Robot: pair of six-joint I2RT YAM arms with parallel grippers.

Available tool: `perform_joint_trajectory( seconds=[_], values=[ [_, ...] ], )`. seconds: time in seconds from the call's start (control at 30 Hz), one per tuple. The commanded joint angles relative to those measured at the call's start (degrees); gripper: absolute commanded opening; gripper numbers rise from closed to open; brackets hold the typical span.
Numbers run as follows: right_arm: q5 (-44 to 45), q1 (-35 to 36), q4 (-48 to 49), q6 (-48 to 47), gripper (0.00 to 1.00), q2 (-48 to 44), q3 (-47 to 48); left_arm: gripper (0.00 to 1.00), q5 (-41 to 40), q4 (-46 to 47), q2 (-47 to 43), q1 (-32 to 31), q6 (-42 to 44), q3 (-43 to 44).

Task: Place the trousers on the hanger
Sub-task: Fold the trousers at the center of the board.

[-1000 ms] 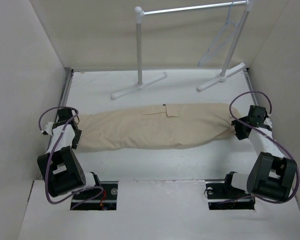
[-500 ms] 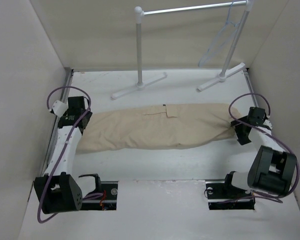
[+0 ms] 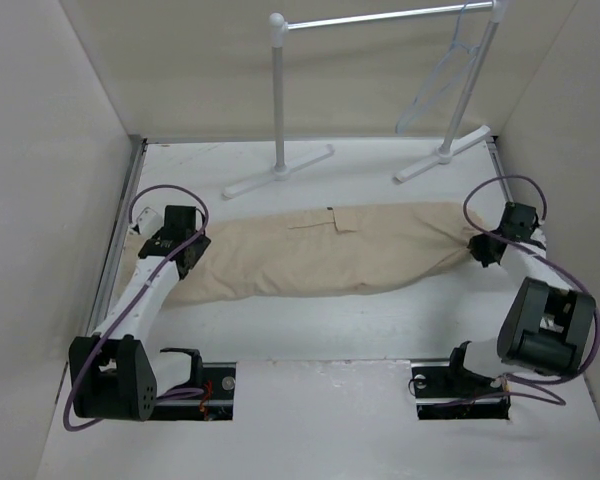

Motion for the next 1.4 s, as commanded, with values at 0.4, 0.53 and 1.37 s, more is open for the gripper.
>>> perform_joint_trajectory(
  seconds=[0.4,0.53,1.37],
  values=[
    [2.45,2.47,-7.95,-11.56,0.12,-23.75,27.53,0.54,-1.63,1.02,3.90,-26.39,-5.34,9.88],
    [-0.37,15.81,-7.06,-14.82,0.12,-23.49,28.76,0.55,-2.59,0.06,-1.00,-25.10,-5.17,10.07],
    [10.97,82.14,-12.26,-13.50,0.75,23.13,50.76,0.58,12.43,-2.94,-20.98,10.27,-1.74,-1.01]
  ],
)
